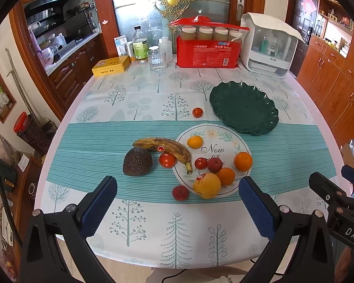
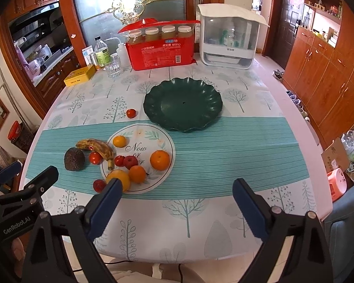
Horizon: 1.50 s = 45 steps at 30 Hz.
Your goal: Organize fruits
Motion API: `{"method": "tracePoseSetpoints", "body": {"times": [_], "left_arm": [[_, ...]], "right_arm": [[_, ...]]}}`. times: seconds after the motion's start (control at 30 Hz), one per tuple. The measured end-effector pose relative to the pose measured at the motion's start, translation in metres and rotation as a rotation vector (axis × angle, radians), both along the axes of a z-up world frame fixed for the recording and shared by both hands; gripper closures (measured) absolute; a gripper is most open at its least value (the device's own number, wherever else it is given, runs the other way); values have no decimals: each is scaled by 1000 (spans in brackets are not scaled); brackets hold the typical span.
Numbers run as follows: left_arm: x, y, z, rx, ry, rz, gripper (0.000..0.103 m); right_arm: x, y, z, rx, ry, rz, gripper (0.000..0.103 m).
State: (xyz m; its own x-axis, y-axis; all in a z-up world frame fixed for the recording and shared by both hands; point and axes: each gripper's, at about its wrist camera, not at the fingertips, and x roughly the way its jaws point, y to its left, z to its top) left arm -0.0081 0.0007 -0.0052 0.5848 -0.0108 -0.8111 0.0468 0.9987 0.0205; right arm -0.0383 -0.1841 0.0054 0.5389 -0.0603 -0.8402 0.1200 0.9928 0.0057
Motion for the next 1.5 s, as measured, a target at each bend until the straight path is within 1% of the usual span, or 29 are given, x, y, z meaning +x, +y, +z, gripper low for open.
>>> {"method": "tracePoseSetpoints", "body": {"times": [0.27,0.53,0.77,0.93,1.27,1.5], "left_arm": [[0,0,0,-3,1,1,1],[-2,-4,-2,0,-1,-3,1],[1,-7,4,-6,3,-2,1],[5,-4,5,-4,9,-15,1],[28,18,9,3,22,-28,1],[49,41,6,-12,40,-24,1]], "right_arm": [[2,-5,3,26,-15,11,8],[6,-5,2,43,3,50,19],[8,3,6,35,-12,94,20],[13,8,5,36,0,98,20],[33,25,6,41,11,73,20],[48,41,-3,49,50,86,26]]}}
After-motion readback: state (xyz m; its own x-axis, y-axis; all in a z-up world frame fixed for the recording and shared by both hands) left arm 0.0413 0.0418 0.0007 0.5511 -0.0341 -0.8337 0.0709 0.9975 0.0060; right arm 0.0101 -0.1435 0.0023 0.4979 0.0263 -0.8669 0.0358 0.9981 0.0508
